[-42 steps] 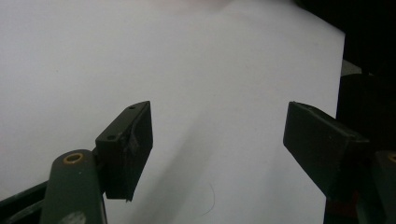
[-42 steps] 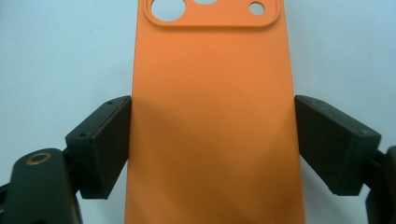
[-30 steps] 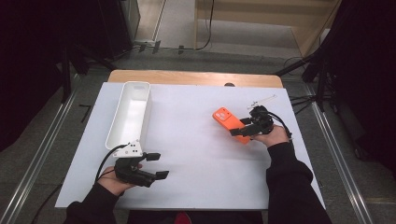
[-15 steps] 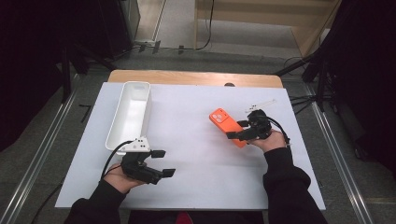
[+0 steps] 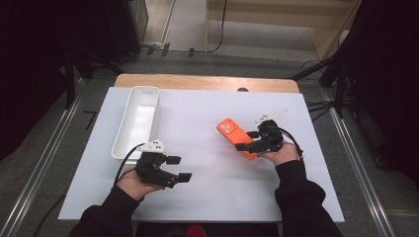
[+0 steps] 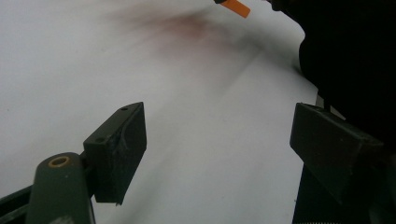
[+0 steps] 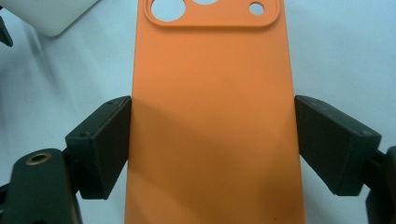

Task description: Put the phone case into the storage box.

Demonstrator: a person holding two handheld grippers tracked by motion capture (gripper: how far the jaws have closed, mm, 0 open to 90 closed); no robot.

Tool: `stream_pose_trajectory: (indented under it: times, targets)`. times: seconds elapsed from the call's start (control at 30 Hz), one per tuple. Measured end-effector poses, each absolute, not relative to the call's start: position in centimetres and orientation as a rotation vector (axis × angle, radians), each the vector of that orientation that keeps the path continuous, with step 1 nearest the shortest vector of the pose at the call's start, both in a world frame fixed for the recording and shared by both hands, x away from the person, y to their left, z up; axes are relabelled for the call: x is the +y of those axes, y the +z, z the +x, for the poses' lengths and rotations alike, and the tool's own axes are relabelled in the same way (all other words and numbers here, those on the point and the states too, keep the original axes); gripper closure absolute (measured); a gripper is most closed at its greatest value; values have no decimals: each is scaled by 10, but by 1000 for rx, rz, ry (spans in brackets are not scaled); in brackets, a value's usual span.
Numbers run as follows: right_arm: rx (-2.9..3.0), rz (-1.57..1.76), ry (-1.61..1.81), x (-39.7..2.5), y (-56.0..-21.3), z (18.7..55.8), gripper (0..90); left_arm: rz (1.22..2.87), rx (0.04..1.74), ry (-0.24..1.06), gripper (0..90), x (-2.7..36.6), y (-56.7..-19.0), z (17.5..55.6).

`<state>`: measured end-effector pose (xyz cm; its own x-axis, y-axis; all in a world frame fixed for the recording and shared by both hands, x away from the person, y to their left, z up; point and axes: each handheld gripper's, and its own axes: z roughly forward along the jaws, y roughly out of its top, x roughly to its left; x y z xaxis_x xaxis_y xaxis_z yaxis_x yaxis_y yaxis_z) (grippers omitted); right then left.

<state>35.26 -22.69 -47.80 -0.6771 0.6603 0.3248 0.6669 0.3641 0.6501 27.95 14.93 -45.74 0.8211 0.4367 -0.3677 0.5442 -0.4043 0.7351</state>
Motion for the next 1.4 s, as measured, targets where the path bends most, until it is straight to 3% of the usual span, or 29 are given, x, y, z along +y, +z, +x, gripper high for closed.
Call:
stream_pose_trajectory:
  times: [1.4]
  targets:
    - [-2474,-1419,-1410,-173,-471,319,146,1996,865,-30,217,125,-423,325]
